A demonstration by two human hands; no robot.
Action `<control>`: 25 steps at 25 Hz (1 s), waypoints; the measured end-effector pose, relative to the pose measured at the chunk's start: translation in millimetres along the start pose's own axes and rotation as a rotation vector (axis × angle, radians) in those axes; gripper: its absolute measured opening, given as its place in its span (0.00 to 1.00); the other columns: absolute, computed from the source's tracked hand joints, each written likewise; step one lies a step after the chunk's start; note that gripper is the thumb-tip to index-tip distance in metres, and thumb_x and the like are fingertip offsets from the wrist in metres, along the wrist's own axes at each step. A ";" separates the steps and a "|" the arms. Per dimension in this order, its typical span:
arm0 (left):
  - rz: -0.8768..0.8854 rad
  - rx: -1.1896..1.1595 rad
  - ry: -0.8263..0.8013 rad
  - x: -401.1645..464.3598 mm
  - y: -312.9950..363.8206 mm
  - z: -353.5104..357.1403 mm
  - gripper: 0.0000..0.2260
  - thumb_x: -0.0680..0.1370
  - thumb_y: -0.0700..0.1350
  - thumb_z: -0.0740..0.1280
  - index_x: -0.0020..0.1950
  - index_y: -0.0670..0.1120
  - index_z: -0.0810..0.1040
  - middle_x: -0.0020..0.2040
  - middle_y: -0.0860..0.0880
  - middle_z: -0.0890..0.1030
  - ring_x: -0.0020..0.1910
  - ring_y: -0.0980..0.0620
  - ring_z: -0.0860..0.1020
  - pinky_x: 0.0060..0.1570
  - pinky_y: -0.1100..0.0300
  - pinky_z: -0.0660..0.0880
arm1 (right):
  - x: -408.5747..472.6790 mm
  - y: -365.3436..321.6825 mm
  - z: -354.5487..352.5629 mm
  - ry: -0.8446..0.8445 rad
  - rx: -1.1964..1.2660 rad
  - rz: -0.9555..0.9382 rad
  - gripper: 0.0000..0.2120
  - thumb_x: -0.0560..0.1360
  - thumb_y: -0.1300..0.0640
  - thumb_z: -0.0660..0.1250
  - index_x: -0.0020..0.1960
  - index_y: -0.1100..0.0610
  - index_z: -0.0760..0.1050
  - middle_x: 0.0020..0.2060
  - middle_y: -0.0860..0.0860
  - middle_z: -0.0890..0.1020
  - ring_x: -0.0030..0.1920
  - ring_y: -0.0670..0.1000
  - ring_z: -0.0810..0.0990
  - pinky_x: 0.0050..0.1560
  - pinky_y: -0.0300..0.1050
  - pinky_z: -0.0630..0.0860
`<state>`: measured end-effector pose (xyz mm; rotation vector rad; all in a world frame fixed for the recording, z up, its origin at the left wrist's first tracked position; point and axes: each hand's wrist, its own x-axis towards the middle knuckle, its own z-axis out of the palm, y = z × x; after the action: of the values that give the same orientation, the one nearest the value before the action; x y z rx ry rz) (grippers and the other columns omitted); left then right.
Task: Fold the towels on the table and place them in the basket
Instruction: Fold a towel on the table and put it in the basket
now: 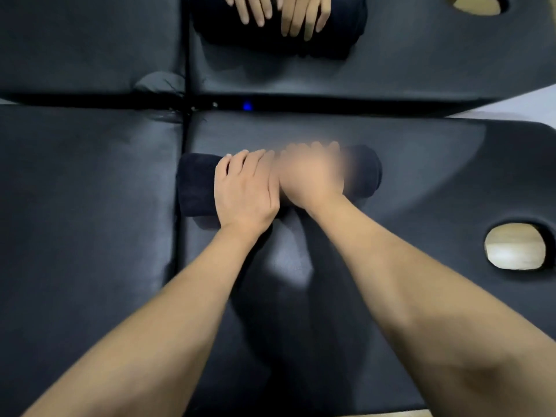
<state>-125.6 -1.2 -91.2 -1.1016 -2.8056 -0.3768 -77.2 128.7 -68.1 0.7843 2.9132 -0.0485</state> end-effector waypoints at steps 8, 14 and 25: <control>0.149 -0.115 0.085 10.4 -17.2 2.7 0.17 0.84 0.52 0.56 0.64 0.49 0.81 0.62 0.52 0.83 0.65 0.48 0.78 0.71 0.50 0.65 | 16.3 -0.9 -6.6 -0.148 -0.008 -0.011 0.20 0.83 0.50 0.44 0.47 0.49 0.74 0.49 0.53 0.85 0.43 0.59 0.76 0.52 0.56 0.60; -0.078 -0.133 0.187 -24.9 -16.0 8.2 0.20 0.85 0.55 0.57 0.71 0.47 0.76 0.75 0.47 0.72 0.77 0.44 0.66 0.78 0.47 0.53 | -30.8 -12.9 -7.0 -0.214 0.139 0.102 0.31 0.85 0.42 0.41 0.52 0.58 0.79 0.49 0.58 0.85 0.50 0.61 0.81 0.50 0.54 0.64; -1.166 -1.174 -0.036 -88.4 71.9 -24.8 0.42 0.66 0.77 0.63 0.74 0.55 0.69 0.67 0.57 0.78 0.66 0.55 0.77 0.69 0.51 0.72 | -88.3 1.9 2.4 -0.584 0.778 0.516 0.33 0.86 0.42 0.41 0.77 0.63 0.64 0.74 0.61 0.70 0.74 0.61 0.69 0.73 0.54 0.64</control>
<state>-11.8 -14.9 -70.0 0.7587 -2.7792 -2.1791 -0.3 86.1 -59.1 1.3105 2.0225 -1.1749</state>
